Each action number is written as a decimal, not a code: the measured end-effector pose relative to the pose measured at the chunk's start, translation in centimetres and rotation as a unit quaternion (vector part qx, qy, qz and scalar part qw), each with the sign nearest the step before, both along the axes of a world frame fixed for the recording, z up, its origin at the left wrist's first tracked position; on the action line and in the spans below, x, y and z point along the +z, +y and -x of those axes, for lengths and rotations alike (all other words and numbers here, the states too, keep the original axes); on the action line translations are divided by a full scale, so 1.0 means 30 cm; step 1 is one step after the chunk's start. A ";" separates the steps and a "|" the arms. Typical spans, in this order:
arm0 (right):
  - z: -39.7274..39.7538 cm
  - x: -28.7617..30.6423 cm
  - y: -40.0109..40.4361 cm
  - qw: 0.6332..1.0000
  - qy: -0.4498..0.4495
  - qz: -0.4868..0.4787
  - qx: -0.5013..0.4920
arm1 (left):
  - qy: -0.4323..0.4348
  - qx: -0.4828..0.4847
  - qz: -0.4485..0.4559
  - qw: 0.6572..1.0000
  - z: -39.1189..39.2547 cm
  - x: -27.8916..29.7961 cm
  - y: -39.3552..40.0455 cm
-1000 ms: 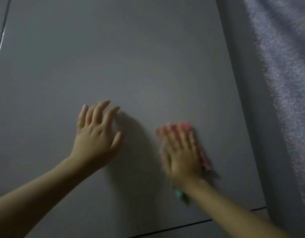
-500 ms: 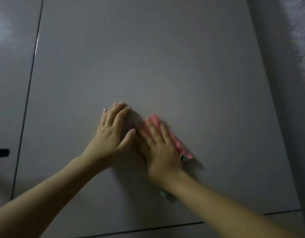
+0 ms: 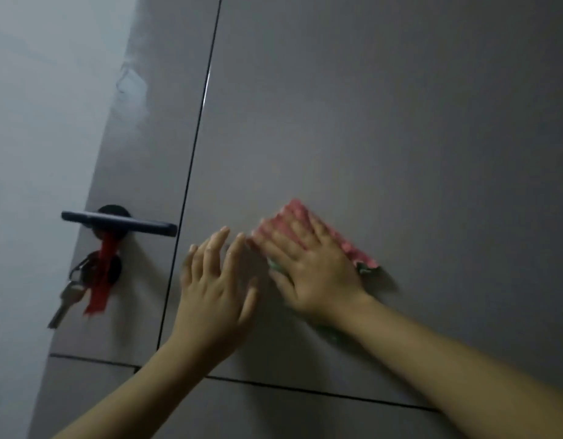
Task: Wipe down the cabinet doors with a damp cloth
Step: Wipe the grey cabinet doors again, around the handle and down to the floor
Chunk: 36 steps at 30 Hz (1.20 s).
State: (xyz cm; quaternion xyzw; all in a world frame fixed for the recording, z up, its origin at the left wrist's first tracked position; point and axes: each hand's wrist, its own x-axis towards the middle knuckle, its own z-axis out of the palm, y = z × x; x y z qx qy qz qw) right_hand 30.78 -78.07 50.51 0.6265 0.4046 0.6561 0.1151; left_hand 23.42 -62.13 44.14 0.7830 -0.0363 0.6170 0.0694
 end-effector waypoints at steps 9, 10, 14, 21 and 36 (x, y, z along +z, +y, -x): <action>0.019 0.271 0.119 0.960 0.052 -0.275 -0.007 | 0.035 -0.007 0.052 0.998 0.080 -0.126 0.201; 0.037 0.263 0.205 0.959 0.063 -0.277 0.006 | 0.031 -0.005 0.057 0.998 0.080 -0.145 0.224; 0.090 -0.011 0.438 0.996 0.045 -0.078 0.028 | 0.023 0.009 0.065 0.998 0.082 -0.253 0.311; 0.051 -0.192 0.280 0.989 -0.002 0.143 -0.035 | 0.034 -0.003 0.123 0.992 0.099 -0.355 0.364; 0.095 -0.513 0.429 0.987 0.016 0.156 -0.044 | -0.026 -0.073 0.295 0.952 0.141 -0.714 0.440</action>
